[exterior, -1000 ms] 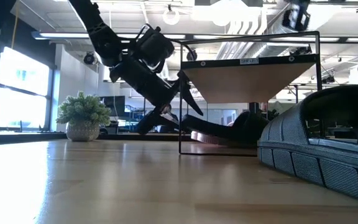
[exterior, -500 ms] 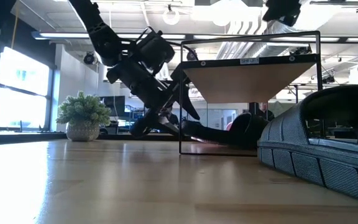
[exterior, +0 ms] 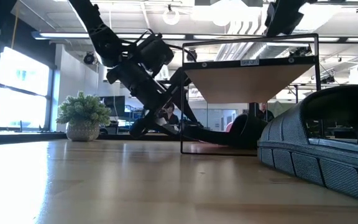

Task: Pick and place slides into the shelf
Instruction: Put the black slipper under the shelf

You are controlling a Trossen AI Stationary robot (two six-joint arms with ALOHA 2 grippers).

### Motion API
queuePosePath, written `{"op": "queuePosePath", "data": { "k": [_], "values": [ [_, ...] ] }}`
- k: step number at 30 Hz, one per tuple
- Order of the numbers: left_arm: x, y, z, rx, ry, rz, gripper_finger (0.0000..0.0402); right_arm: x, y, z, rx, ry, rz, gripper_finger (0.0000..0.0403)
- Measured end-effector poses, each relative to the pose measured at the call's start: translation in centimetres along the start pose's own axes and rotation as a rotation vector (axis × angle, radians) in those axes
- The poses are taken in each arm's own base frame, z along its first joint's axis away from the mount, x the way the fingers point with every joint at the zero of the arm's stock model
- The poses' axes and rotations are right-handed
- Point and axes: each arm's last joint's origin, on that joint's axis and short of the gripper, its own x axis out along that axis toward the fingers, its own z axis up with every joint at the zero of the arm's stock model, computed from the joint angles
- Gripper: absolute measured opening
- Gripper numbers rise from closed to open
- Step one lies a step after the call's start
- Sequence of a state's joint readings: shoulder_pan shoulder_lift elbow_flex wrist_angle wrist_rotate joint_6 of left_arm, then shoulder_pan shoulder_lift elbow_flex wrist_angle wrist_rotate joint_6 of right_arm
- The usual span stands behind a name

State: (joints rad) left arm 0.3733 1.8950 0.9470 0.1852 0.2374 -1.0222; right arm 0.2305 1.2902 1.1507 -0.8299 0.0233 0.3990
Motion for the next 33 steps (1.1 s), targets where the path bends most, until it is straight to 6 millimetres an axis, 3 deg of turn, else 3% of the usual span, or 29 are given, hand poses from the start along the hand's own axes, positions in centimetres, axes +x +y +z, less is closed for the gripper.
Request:
{"op": "queuePosePath", "data": {
  "k": [8,16,33],
  "values": [
    [0.0,0.0,0.1,-0.004,-0.023,0.006,0.0223,2.0,0.2,0.1,0.046,0.060,-0.018,0.0140],
    [0.0,-0.3,0.5,-0.021,-0.094,-0.014,0.0223,1.9,1.1,-0.5,0.057,0.090,-0.006,0.0140],
    [0.1,0.1,0.0,0.013,-0.002,0.002,0.0223,1.8,2.2,-1.2,0.093,0.118,0.020,0.0108]
  ]
}}
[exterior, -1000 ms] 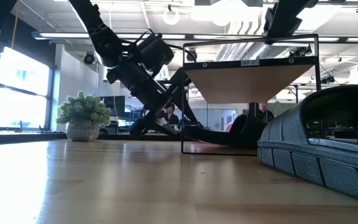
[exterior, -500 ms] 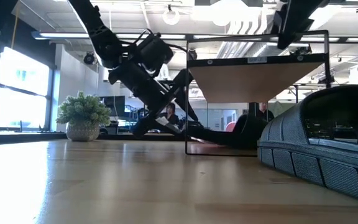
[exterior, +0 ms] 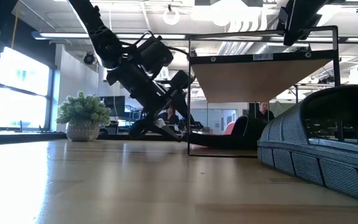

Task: Pick and place slides into the shelf
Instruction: Put the black slipper under the shelf, then adjust the slippers under the shelf

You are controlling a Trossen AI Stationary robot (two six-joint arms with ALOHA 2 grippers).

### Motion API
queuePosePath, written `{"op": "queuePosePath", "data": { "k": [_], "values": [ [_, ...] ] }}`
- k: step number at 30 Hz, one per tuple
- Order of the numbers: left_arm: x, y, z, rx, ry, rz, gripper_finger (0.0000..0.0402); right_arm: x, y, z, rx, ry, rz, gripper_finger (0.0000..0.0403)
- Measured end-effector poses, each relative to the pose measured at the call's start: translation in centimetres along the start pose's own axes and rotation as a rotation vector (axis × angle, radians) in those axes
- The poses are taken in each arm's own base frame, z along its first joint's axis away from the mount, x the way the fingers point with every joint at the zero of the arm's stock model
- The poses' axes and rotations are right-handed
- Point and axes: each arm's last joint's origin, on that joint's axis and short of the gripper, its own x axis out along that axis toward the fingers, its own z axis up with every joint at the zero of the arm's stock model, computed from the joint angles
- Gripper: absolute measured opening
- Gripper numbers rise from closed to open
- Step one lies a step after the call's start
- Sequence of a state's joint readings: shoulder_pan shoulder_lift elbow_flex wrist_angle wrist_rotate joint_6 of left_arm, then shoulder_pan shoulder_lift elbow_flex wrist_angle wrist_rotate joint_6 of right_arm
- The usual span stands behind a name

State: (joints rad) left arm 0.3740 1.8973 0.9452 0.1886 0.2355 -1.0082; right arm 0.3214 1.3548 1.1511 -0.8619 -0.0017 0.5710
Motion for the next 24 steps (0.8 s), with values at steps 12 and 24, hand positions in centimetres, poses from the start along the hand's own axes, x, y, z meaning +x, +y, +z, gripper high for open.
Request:
{"op": "queuePosePath", "data": {
  "k": [12,24],
  "values": [
    [-0.5,0.7,0.4,0.028,0.049,0.027,0.0223,0.0,0.0,0.0,0.041,0.003,0.001,0.0108],
    [-0.9,1.5,1.4,0.046,0.070,0.020,0.0223,0.0,0.0,0.0,0.050,0.004,0.001,0.0108]
  ]
}}
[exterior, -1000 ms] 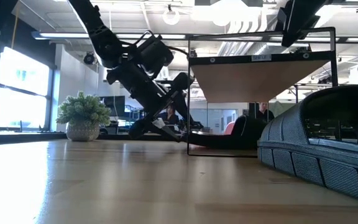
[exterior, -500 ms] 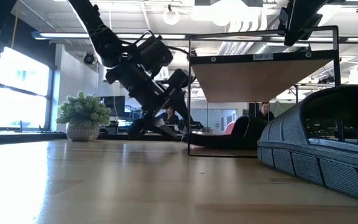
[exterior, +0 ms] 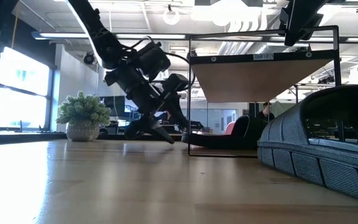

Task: Pick and place slides into the shelf
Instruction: Adjust the slippers under the shelf

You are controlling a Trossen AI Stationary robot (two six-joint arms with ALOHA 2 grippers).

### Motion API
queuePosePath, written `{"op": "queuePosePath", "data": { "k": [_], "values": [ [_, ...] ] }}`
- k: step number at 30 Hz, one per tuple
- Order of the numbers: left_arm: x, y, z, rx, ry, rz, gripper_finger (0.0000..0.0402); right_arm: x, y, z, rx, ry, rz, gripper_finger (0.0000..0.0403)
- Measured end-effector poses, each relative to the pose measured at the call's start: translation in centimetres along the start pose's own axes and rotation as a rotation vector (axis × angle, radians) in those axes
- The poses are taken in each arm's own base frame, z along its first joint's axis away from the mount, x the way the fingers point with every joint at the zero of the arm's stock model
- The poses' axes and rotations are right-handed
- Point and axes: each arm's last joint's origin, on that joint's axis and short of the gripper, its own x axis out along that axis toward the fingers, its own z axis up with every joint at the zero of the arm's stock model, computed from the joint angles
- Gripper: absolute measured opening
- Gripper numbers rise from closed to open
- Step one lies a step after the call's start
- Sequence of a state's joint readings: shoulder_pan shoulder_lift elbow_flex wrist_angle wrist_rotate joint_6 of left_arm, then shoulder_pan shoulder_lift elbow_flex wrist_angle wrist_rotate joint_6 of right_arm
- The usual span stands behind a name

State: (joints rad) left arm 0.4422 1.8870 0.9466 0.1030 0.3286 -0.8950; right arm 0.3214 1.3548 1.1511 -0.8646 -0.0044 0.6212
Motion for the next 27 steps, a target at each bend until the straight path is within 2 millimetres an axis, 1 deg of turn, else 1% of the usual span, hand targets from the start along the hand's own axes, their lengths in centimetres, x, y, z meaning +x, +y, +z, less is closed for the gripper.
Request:
{"op": "queuePosePath", "data": {
  "k": [8,13,19,23,27],
  "values": [
    [-0.5,0.7,0.9,-0.021,0.062,-0.068,0.0223,0.0,0.0,0.0,0.000,-0.004,-0.007,0.0108],
    [-0.6,0.7,0.9,-0.002,0.088,-0.090,0.0223,-0.7,-0.3,-0.2,0.005,-0.030,-0.036,0.0108],
    [-0.6,0.7,0.9,0.011,0.115,-0.114,0.0223,-2.4,-1.0,-0.4,0.022,-0.100,-0.077,0.0108],
    [-0.6,0.6,0.8,0.019,0.132,-0.131,0.0223,-3.9,-2.0,-0.7,0.045,-0.128,-0.118,0.0108],
    [-0.9,1.0,1.3,0.006,0.140,-0.146,0.0223,-5.7,-3.5,-1.4,0.163,-0.170,-0.194,0.0108]
  ]
}}
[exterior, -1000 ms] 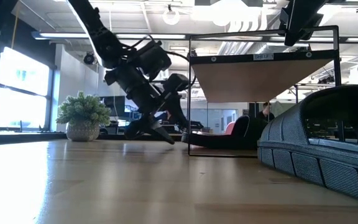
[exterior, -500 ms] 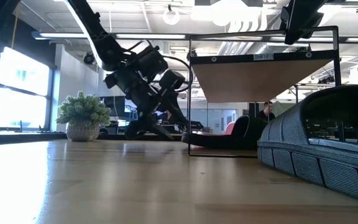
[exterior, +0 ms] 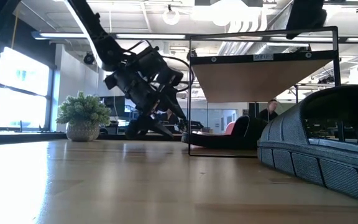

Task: Pick and place slides into the shelf
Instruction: Adjust the slippers under the shelf

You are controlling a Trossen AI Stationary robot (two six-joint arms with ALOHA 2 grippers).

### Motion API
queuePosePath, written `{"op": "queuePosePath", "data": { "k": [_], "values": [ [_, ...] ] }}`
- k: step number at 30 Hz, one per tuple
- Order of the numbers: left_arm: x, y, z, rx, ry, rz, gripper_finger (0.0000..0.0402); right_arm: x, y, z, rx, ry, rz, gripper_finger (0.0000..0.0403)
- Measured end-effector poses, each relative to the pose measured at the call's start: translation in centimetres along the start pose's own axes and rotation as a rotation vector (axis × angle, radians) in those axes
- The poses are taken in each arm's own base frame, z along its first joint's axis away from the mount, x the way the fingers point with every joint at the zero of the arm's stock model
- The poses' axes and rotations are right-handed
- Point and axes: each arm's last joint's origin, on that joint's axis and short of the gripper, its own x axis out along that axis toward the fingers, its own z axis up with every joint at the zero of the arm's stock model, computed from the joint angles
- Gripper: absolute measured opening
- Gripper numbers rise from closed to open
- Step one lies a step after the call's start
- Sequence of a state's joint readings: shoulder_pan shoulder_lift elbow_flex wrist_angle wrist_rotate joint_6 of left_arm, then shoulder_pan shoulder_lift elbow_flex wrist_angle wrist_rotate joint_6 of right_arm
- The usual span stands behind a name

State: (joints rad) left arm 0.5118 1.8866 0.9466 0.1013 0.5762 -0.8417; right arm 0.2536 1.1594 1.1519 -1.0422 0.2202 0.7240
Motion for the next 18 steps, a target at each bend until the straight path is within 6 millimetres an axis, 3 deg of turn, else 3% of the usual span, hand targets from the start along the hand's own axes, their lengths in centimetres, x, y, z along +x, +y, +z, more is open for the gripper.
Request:
{"op": "queuePosePath", "data": {
  "k": [6,11,15,18],
  "values": [
    [-1.4,0.6,1.0,-0.029,-0.020,0.004,0.0223,-2.5,-3.9,-0.6,0.322,-0.090,-0.214,0.0106],
    [-2.7,1.0,1.3,-0.016,-0.030,0.043,0.0223,-4.1,-8.1,-0.9,0.649,-0.124,-0.345,0.0073],
    [-3.1,1.0,1.5,-0.005,-0.050,0.050,0.0223,-3.9,-11.0,-0.5,0.868,-0.149,-0.349,0.0026],
    [-3.1,1.0,1.7,0.002,-0.070,0.055,0.0223,-2.5,-13.3,-0.5,0.961,-0.087,-0.327,0.0005]
  ]
}}
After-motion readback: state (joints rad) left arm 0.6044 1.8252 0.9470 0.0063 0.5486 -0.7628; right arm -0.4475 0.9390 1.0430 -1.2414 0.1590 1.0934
